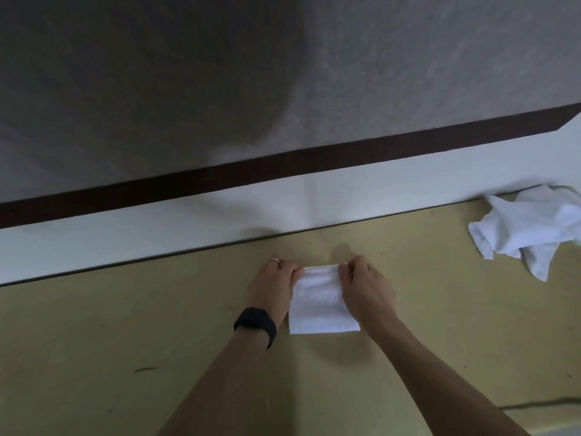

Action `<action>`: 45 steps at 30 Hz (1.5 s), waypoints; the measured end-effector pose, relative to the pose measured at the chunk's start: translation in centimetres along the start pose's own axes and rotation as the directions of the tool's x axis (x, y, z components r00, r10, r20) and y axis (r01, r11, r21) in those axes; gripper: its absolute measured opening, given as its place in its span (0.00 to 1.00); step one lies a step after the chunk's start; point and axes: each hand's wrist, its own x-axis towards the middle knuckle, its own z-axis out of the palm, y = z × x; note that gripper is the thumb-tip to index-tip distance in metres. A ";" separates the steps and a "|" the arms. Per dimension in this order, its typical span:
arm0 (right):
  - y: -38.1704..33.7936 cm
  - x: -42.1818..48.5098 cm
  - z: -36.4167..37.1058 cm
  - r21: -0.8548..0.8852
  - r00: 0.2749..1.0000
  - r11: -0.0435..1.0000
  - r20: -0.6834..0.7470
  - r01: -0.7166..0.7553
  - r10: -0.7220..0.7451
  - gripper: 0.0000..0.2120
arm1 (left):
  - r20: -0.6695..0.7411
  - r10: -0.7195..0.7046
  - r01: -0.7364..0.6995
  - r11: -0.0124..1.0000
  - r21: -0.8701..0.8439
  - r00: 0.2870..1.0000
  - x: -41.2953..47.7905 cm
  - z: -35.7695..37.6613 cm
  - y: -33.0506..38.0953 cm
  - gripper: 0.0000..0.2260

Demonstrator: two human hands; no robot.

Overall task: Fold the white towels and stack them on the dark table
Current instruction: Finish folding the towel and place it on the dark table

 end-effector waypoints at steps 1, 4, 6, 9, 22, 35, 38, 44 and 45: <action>-0.1 -0.1 0.0 -0.006 1.000 1.000 -0.007 0.001 -0.001 0.14 | 0.019 0.019 -0.020 0.999 0.051 1.000 0.0 0.1 0.0 0.14; -0.3 -0.4 0.0 -0.054 0.999 0.999 -0.031 0.006 -0.008 0.15 | 0.048 0.060 -0.067 0.985 0.157 0.997 0.2 0.3 -0.3 0.13; -0.4 -0.6 0.0 -0.077 0.999 0.997 -0.034 -0.004 0.002 0.15 | 0.036 0.075 -0.080 0.983 0.165 0.997 0.1 0.3 -0.3 0.13; -0.7 -0.9 -0.4 -0.077 0.998 0.996 -0.056 -0.034 0.030 0.17 | -0.038 0.027 -0.024 0.996 0.082 0.999 -0.5 -0.1 0.2 0.15; -2.7 0.6 -1.0 0.077 0.964 0.971 0.164 -0.226 0.211 0.09 | 0.186 -0.019 -0.002 0.994 0.110 0.982 0.4 -1.8 1.0 0.12; -5.8 -6.3 -13.2 0.275 0.970 0.939 0.066 0.208 -0.234 0.04 | -0.012 0.171 -0.167 0.947 -0.274 0.985 -7.0 -13.2 2.2 0.15; -9.9 -10.0 -17.2 0.296 0.934 0.892 -0.001 0.342 -0.358 0.04 | -0.163 0.245 -0.273 0.945 -0.180 0.956 -10.3 -18.7 2.2 0.16; -21.0 -18.9 -19.8 0.367 0.814 0.736 -0.122 0.569 -0.568 0.10 | -0.386 0.121 -0.165 0.983 -0.083 0.915 -20.9 -29.1 0.6 0.16; -23.1 -20.7 -19.5 0.361 0.777 0.705 -0.100 0.611 -0.622 0.11 | -0.408 0.084 -0.121 0.991 -0.065 0.909 -23.2 -30.6 -0.4 0.16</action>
